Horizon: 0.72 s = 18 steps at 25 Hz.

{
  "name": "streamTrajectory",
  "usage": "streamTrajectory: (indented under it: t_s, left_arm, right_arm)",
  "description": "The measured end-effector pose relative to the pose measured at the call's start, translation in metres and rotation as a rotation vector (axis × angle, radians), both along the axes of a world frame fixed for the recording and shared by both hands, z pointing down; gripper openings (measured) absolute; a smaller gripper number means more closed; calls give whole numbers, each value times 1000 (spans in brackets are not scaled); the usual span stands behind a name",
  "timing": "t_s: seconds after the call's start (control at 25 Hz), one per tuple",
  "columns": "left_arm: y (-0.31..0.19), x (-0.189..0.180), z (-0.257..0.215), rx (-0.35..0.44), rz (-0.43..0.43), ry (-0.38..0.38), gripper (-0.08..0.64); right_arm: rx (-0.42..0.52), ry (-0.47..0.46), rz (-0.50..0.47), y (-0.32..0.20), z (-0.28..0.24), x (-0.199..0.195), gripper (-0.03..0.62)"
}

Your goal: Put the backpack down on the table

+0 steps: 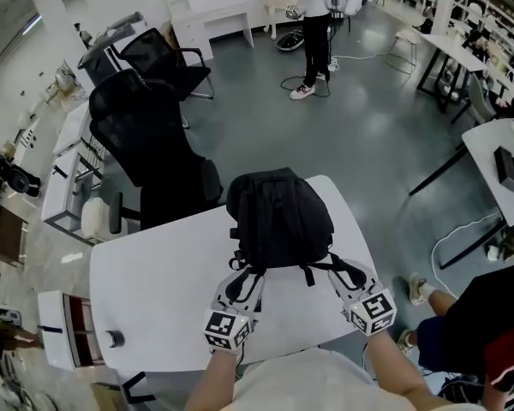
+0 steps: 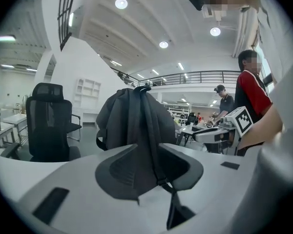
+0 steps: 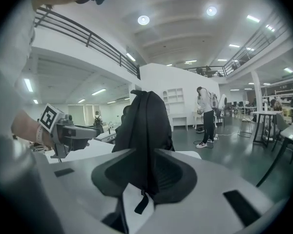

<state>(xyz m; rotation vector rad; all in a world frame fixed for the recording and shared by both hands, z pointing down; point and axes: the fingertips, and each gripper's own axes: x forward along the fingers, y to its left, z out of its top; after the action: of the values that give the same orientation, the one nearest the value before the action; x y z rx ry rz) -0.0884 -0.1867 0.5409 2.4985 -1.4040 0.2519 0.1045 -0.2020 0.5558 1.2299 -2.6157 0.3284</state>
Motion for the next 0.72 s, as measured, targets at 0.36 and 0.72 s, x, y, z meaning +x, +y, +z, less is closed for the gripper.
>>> streamTrajectory:
  t_s: [0.36,0.72]
  left_arm:
    - [18,-7,-25,62,-54,-4,44]
    - [36,-38,-29,65,-154,-42,33]
  right_arm:
    - [26,40,17,21,-14,18,23]
    - [42,80,62,26,-21,40,18]
